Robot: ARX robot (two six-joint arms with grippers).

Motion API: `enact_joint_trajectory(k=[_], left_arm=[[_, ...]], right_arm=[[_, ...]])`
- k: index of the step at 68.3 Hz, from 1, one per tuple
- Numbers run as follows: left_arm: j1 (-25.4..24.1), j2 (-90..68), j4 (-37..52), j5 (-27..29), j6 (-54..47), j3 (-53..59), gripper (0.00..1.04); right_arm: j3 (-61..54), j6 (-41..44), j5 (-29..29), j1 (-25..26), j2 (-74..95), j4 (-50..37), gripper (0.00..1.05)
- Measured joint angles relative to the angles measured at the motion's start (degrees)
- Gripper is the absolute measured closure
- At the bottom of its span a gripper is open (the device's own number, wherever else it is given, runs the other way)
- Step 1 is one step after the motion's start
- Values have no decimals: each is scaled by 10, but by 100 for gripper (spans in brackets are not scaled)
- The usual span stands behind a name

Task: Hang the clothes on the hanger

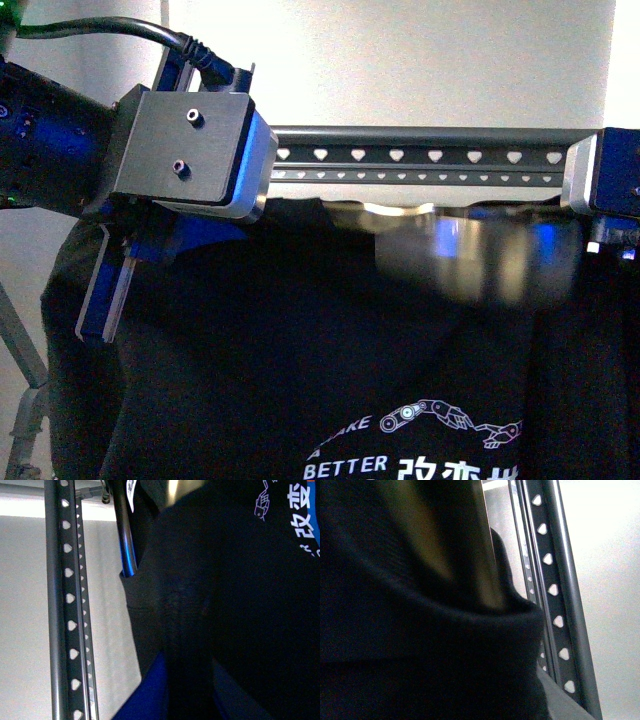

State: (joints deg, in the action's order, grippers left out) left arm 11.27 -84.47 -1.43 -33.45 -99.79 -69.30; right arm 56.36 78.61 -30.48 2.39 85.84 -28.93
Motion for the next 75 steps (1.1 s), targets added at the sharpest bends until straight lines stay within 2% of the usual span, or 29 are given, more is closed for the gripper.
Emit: enact_joint_trajectory(k=[4,23,31,36,40,46,50,53,55,59,65,75], left_arm=[[0,0,1,0,0,-4,75],[0,1,2,-2,-1,-6,40],[0,1,2,-2,-1,-6,22],[0,1,2,-2,-1,-6,6],[0,1,7,3,3,-5,6],[0,1,187,97,214,46,6],[-8,-3,333,185,496,63,7],[-19,-3,388,248,667,60,7],[-25,-3,401,273,714,57,7],[-43,-3,407,346,874,43,7],[-69,-3,376,420,1018,24,7],[-101,-10,334,453,1131,15,7]], right_arm=[[0,-7,0,3,0,3,100],[0,-77,-1,16,-6,56,102],[0,-115,10,21,-15,111,102],[0,-153,13,26,-21,169,102],[0,-174,13,29,-24,194,102],[0,-214,13,35,-28,223,102],[0,-261,13,41,-38,239,102],[0,-293,14,46,-45,251,102],[0,-306,15,48,-47,255,102],[0,-342,20,54,-51,264,102],[1,-386,22,63,-54,276,102],[24,-458,37,74,-50,316,102]])
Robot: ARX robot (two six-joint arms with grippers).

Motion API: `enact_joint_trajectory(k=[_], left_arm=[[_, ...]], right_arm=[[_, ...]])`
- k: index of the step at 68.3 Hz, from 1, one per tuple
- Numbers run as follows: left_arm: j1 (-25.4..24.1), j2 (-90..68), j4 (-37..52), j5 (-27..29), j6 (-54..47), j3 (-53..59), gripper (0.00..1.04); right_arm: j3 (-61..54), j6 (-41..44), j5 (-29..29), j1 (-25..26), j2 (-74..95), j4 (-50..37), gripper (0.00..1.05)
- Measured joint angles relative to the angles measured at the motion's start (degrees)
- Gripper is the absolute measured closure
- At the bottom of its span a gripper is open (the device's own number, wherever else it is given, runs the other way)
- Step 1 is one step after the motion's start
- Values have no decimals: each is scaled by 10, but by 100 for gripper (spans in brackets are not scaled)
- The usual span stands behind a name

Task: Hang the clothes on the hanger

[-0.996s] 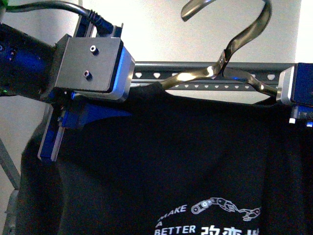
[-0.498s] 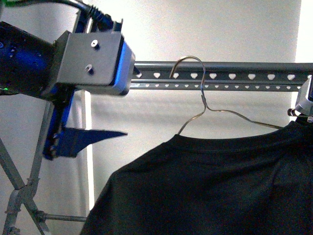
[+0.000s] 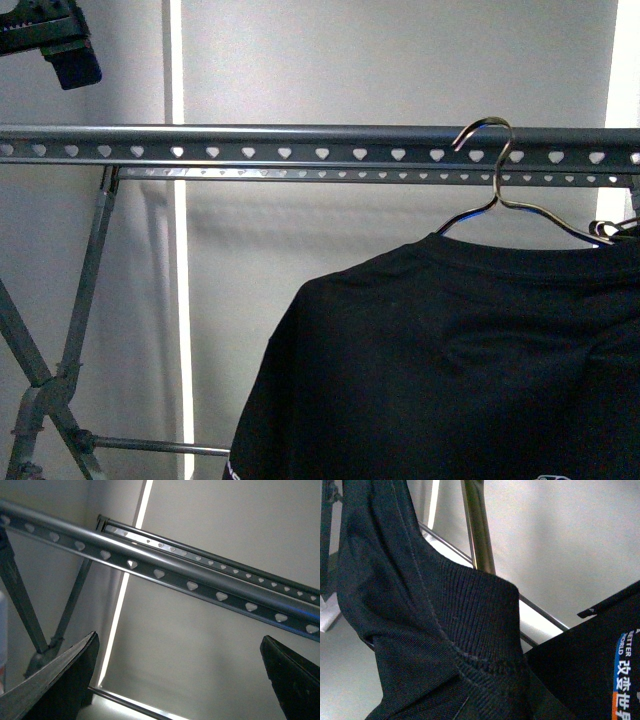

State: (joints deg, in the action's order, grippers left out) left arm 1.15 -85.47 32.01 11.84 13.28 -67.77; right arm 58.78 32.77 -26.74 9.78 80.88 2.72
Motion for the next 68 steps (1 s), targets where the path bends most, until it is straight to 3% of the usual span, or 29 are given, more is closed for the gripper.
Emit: enact_joint_trajectory(k=[3,6,9,24,39,68], left_arm=[[-6,-3,-24,-20,14,-5,8],[-12,11,-108,-88,-17,-2,19],[-12,38,-117,-112,-63,47,29],[-10,137,-29,-119,-119,239,65],[-11,207,31,-118,-127,384,102],[-11,341,66,-119,-130,554,101]], right_arm=[[14,-21,3,4,4,12,102],[41,-56,8,12,13,36,102],[73,-92,17,20,25,57,102],[177,-175,48,40,71,110,102],[256,-181,89,35,106,133,102],[370,-170,191,-15,193,216,102]])
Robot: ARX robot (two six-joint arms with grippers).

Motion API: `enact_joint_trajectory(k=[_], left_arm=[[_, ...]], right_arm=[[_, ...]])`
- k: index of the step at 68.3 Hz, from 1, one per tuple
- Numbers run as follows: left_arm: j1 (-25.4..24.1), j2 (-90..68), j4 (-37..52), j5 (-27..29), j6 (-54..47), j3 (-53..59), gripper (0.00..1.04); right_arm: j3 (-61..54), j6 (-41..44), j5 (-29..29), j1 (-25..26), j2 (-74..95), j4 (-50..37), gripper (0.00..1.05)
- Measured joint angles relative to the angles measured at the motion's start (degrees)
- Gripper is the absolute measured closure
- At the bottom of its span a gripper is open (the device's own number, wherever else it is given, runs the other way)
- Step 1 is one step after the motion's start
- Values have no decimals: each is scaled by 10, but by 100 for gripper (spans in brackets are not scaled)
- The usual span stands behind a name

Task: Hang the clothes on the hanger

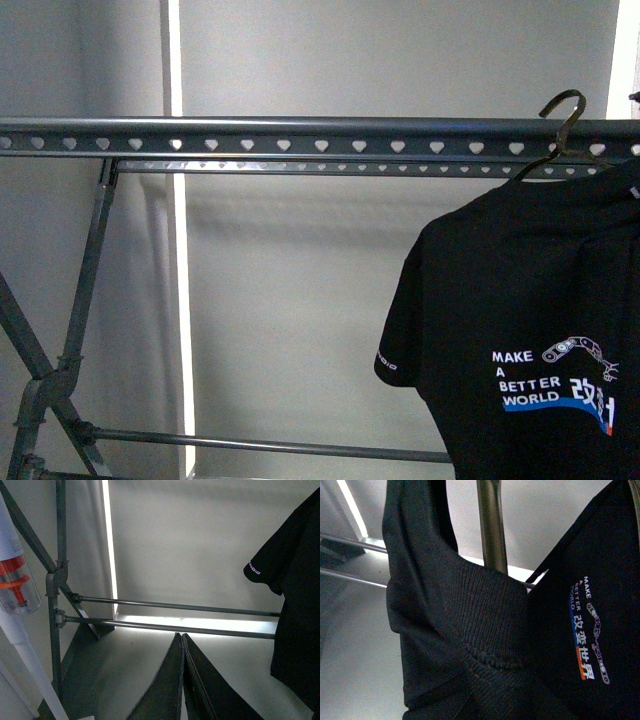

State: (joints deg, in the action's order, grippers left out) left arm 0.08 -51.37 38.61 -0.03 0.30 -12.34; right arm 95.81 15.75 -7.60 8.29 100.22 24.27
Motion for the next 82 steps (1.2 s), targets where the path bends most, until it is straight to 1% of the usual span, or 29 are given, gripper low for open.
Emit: enact_joint_trajectory(k=[21,33,34,40,42,43,46,50,56,62,68,71,77,78,80,81,82], left_arm=[[0,93,-31,0,0,60,101],[0,148,-65,0,0,82,101],[0,151,-67,0,0,82,101],[0,179,-85,0,0,91,101],[0,191,-95,0,0,94,101],[0,199,-101,0,0,96,101],[0,209,-108,0,-1,99,101],[0,215,-92,0,-1,113,101],[0,235,-110,0,-2,113,101],[0,268,-140,1,-2,113,101],[0,293,-163,0,-2,113,101],[0,305,-176,0,-2,113,101],[0,327,-197,1,-2,113,101],[0,331,-202,0,-2,113,101],[0,341,-211,0,-2,113,101],[0,344,-214,0,-2,113,101],[0,347,-216,0,-2,113,101]], right_arm=[[35,14,70,-33,37,0,102],[12,47,97,-48,40,-35,101],[9,48,98,-48,40,-38,100],[-20,57,101,-54,34,-76,84],[-41,56,91,-56,26,-103,77],[-57,53,83,-57,16,-122,72],[-83,46,72,-58,0,-151,65],[-128,25,52,-59,-35,-204,54],[-213,-6,23,-56,-111,-297,38],[-333,-66,-36,-41,-223,-398,21],[-455,-132,-91,-14,-346,-457,6],[-524,-180,-118,7,-421,-480,7],[-647,-234,-138,38,-568,-483,7],[-668,-236,-124,38,-603,-466,9],[-699,-222,-75,30,-676,-387,15],[-715,-212,-56,25,-714,-345,19],[-723,-210,-48,23,-732,-325,20]])
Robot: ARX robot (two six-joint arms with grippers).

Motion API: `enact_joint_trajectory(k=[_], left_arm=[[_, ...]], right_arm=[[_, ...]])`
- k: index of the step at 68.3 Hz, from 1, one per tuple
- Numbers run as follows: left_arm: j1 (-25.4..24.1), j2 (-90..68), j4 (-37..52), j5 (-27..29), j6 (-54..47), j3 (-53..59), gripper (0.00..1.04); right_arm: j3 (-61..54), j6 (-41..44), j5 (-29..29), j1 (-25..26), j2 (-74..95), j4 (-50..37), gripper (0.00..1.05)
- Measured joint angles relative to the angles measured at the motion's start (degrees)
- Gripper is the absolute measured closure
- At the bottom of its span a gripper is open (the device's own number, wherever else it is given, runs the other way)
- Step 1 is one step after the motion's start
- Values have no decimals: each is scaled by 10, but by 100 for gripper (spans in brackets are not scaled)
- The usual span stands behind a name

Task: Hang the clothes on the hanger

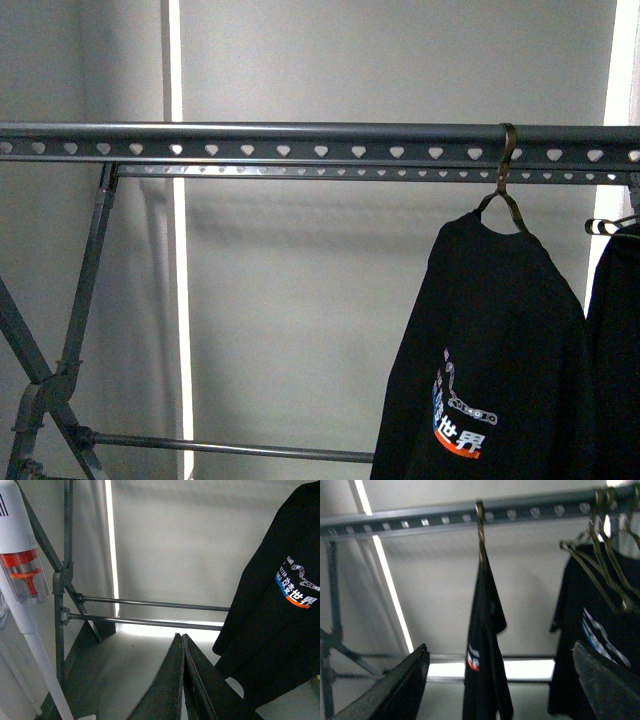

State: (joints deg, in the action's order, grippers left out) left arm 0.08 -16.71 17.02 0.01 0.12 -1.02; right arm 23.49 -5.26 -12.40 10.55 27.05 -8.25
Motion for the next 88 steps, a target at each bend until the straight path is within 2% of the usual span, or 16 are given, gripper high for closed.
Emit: enact_joint_trajectory(k=[4,9,13,23,26,29,33,80,82,88], left_arm=[[0,13,-13,0,0,0,101],[0,29,-28,1,0,0,101],[0,38,-38,0,0,0,101],[0,68,-69,0,0,0,101],[0,100,-112,1,0,0,101],[0,139,-157,1,0,0,101],[0,160,-166,0,0,0,101],[0,165,-169,0,0,0,101],[0,165,-169,1,0,0,95],[0,165,-169,0,0,0,69]], right_arm=[[-68,27,46,-22,-116,90,33],[-141,40,115,-80,-190,96,47],[-168,46,115,-99,-209,96,58],[-186,50,123,-103,-230,91,95],[-189,51,122,-103,-233,90,103],[-193,52,122,-103,-236,90,102],[-199,52,123,-103,-238,89,102],[-231,53,123,-103,-268,85,102],[-231,53,123,-103,-268,85,97],[-231,53,123,-103,-268,85,71]])
